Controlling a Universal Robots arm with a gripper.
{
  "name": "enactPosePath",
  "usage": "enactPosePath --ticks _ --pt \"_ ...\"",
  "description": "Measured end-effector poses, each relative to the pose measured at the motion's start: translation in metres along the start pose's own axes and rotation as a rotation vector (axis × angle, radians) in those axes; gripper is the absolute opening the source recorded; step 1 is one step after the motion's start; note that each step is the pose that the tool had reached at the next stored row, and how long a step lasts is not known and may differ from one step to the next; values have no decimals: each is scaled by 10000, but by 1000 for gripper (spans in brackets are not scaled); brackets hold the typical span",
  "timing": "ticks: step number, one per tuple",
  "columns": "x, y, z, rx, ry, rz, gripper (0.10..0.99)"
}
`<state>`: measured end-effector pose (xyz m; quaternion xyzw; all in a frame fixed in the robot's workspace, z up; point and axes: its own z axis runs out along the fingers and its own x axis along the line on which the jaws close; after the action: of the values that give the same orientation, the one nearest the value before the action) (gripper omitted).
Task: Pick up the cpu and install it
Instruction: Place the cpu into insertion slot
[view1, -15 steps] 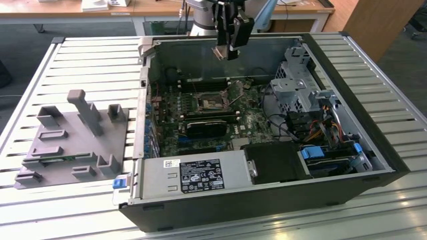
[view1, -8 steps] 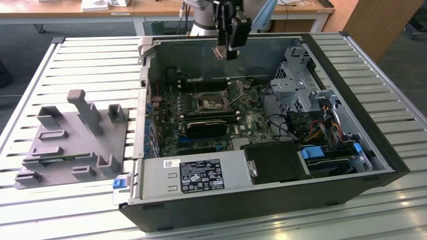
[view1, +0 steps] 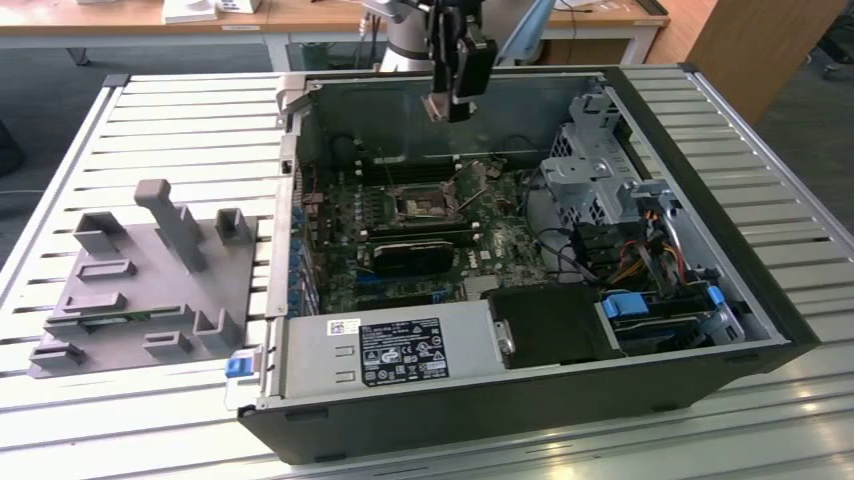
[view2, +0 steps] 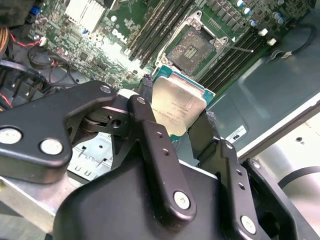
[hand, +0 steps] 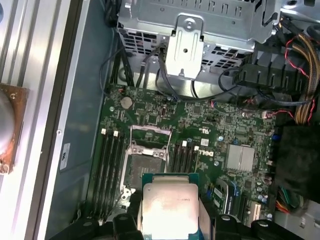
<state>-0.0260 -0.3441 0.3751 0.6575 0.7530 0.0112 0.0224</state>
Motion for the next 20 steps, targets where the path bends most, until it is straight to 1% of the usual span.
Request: enactPosePath --ticks 5,10,11,15,16,17,20 --pt "10 -11 35 8 -21 454 537" --pt "11 -13 61 9 -24 480 537" --pt "11 -14 65 11 -44 481 537" --pt "11 -14 75 24 -169 473 537" --pt "10 -14 79 21 -185 471 537" --pt "11 -15 84 12 -209 472 537" --pt "11 -16 101 -25 -323 467 537"
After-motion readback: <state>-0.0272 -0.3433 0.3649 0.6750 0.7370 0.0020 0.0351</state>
